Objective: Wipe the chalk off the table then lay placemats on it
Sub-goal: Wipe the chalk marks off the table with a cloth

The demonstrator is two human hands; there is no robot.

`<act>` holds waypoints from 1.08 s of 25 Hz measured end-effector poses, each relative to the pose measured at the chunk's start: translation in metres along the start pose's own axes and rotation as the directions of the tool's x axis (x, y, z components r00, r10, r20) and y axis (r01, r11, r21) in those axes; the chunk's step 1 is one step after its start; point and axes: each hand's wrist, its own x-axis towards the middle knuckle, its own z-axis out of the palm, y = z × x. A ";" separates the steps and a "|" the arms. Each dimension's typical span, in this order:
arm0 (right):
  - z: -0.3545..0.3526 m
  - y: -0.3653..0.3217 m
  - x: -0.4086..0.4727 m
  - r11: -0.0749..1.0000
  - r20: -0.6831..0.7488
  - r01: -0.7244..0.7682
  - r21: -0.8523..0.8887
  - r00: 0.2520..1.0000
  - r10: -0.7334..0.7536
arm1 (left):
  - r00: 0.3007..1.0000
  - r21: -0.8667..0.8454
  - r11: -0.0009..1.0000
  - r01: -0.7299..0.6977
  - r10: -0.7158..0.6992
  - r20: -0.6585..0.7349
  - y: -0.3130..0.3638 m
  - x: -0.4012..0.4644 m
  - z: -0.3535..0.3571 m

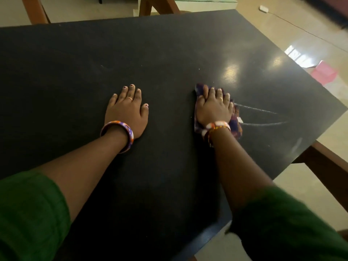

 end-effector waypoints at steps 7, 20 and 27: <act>-0.007 0.034 -0.103 0.997 -0.018 0.079 -0.012 0.997 -0.079 | 1.000 0.013 1.000 -0.004 0.004 -0.003 0.001 0.000 0.001; -0.001 0.027 -0.078 0.998 -0.025 0.059 -0.012 0.998 -0.059 | 1.000 0.049 0.999 0.010 -0.011 0.013 0.006 0.000 -0.003; -0.010 0.027 0.024 0.998 0.023 0.061 -0.020 0.998 -0.061 | 1.000 0.038 0.999 0.018 -0.019 0.009 0.005 0.001 0.000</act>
